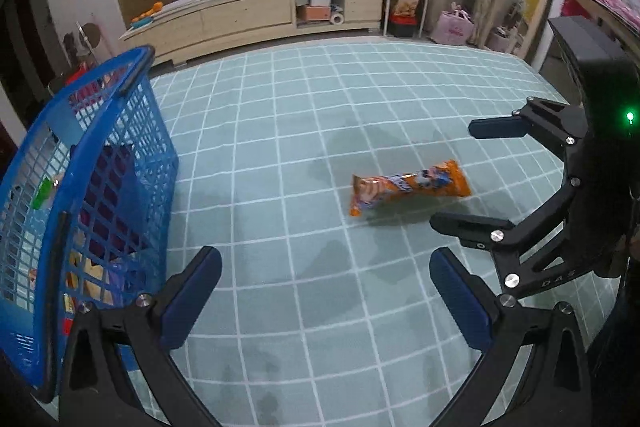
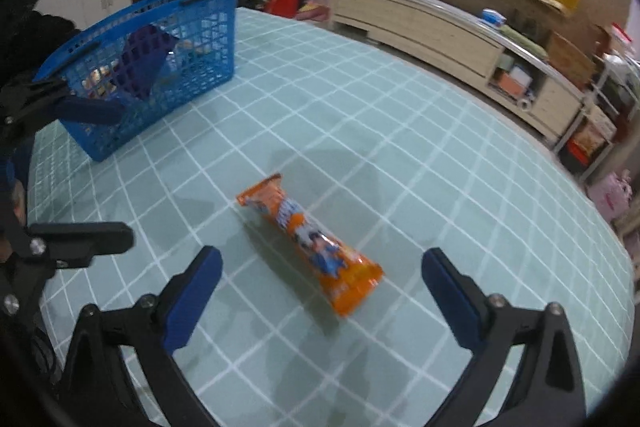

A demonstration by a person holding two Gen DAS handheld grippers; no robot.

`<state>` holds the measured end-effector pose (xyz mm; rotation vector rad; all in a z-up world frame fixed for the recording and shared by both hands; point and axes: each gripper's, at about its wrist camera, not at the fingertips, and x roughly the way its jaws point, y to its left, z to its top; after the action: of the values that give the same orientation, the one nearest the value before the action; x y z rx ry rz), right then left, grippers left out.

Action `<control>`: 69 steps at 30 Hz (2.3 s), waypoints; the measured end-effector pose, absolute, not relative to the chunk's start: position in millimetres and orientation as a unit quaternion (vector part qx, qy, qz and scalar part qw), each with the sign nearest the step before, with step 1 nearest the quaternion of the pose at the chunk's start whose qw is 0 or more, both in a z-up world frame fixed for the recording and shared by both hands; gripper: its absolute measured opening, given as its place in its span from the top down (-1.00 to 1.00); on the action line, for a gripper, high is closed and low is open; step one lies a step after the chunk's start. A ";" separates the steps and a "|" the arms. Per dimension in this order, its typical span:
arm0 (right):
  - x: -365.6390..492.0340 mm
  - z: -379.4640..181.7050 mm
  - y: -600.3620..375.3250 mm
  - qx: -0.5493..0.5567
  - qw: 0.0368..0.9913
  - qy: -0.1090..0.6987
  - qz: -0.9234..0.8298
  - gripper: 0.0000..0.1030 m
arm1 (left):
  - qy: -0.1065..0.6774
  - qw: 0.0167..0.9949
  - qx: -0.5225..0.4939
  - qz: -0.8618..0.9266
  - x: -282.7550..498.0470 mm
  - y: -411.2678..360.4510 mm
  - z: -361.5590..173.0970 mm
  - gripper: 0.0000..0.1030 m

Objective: Organize snacks
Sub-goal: 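Grasp the orange candy bar with the right tool, then carry the orange candy bar with the right tool over the basket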

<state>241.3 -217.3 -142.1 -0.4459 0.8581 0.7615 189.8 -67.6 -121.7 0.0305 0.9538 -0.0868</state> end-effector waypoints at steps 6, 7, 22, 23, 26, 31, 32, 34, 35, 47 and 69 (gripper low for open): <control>253.3 -160.0 -203.8 -0.237 0.788 0.420 0.383 -0.47 | 0.467 0.883 0.017 -0.035 201.0 -59.3 -129.1 -1.00; 253.5 -162.2 -203.1 -0.242 0.785 0.420 0.386 -0.38 | 0.468 0.883 0.018 -0.036 201.5 -58.8 -130.2 -1.00; 235.6 -168.8 -211.8 -0.235 0.770 0.441 0.398 0.54 | 0.464 0.885 0.007 -0.040 187.7 -58.7 -136.1 -1.00; 233.5 -168.8 -212.7 -0.231 0.771 0.444 0.394 0.57 | 0.461 0.886 0.007 -0.040 185.6 -58.6 -134.8 -1.00; 225.9 -165.4 -213.4 -0.223 0.775 0.450 0.384 0.62 | 0.455 0.889 0.028 -0.042 180.9 -60.4 -129.8 -1.00; 207.4 -147.1 -216.9 -0.222 0.785 0.449 0.364 0.62 | 0.445 0.892 0.050 -0.056 171.3 -64.7 -117.6 -1.00; 204.5 -141.3 -219.3 -0.212 0.789 0.450 0.361 0.62 | 0.441 0.894 0.050 -0.059 168.8 -65.9 -114.1 -1.00; 200.9 -131.9 -222.1 -0.197 0.796 0.452 0.352 0.62 | 0.434 0.897 0.050 -0.066 164.2 -68.4 -106.7 -1.00; 198.7 -125.8 -223.4 -0.193 0.800 0.451 0.346 0.62 | 0.429 0.899 0.050 -0.071 161.9 -69.9 -102.8 -1.00; 163.8 -55.4 -225.4 -0.154 0.836 0.415 0.323 0.62 | 0.380 0.918 0.060 -0.098 139.0 -70.0 -47.6 -1.00; 137.9 17.6 -135.1 -0.140 0.860 0.371 0.322 0.62 | 0.325 0.942 0.042 -0.073 112.7 26.8 20.7 -1.00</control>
<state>137.9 -135.1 17.6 -0.2945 0.7790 0.6766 112.7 26.8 20.7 0.0848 0.6631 -0.1498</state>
